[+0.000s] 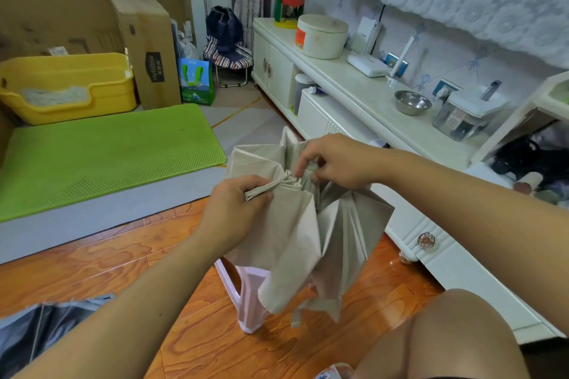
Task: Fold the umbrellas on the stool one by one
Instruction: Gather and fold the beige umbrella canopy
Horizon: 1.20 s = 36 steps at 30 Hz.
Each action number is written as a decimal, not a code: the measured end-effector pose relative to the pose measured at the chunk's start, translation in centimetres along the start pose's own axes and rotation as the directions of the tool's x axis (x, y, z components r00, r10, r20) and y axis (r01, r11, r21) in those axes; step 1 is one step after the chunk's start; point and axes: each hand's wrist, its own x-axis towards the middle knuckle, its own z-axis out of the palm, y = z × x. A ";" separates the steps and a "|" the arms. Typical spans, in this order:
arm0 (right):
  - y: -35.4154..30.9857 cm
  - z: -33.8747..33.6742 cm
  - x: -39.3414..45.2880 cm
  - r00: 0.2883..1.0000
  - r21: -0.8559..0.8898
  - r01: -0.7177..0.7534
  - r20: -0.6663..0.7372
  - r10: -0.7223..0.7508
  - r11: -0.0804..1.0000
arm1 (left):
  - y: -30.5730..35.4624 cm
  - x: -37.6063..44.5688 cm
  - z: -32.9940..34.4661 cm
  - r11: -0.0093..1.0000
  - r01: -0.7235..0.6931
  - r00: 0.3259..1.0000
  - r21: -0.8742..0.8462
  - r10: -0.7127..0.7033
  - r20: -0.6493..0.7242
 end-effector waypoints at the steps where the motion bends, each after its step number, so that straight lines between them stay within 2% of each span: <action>1: 0.0 0.0 -0.2 1.000 0.012 0.011 0.005 -0.011 1.000 | -0.1 0.1 0.1 0.999 -0.046 0.999 0.017 0.046 -0.014; 3: 0.1 0.2 -0.4 0.999 0.040 0.023 0.022 -0.024 0.999 | -0.4 0.2 0.4 0.987 -0.113 0.990 0.113 0.122 -0.071; 5: 0.3 0.3 -0.4 0.999 0.047 0.034 0.024 -0.035 0.998 | -0.3 0.3 0.5 0.981 -0.082 0.989 0.175 0.103 -0.110; 9: 0.9 0.3 -0.7 0.999 0.051 0.020 0.033 -0.022 0.999 | 0.1 0.3 0.3 0.988 -0.055 0.998 0.144 0.061 -0.034; 13: 1.1 0.2 -0.9 0.998 0.060 0.015 0.053 -0.018 0.998 | 0.1 0.3 0.0 0.992 -0.067 0.997 0.111 0.070 -0.023; 18: 1.4 0.3 -0.7 1.000 0.075 -0.005 0.017 0.004 0.997 | -0.4 0.0 0.4 0.962 -0.170 0.980 0.215 0.188 -0.067; 22: 0.7 0.3 -0.9 0.999 0.069 0.030 0.009 -0.031 0.997 | 0.3 -0.9 0.6 0.943 -0.266 0.964 0.199 0.266 0.029; 24: 0.5 0.4 -1.0 0.999 0.080 0.044 0.023 -0.046 0.996 | 0.7 -1.1 0.5 0.959 -0.227 0.974 0.168 0.226 0.028; 27: 0.8 0.6 -0.9 0.998 0.096 0.040 0.041 -0.044 0.995 | 1.1 -0.9 0.3 0.997 -0.056 0.998 0.059 0.057 -0.026; 30: 1.1 0.5 -0.8 0.999 0.082 0.025 0.037 -0.028 0.996 | 1.2 -0.7 0.3 0.994 0.087 0.996 0.060 -0.085 -0.040; 33: 1.2 0.4 -0.8 0.999 0.074 0.027 0.033 -0.029 0.997 | 1.1 -0.7 0.0 0.984 0.065 0.998 0.165 -0.064 -0.013; 36: 1.4 0.6 -0.5 0.999 0.070 0.030 0.028 -0.032 0.997 | 1.2 -1.0 -0.4 0.983 0.038 0.998 0.178 -0.046 0.043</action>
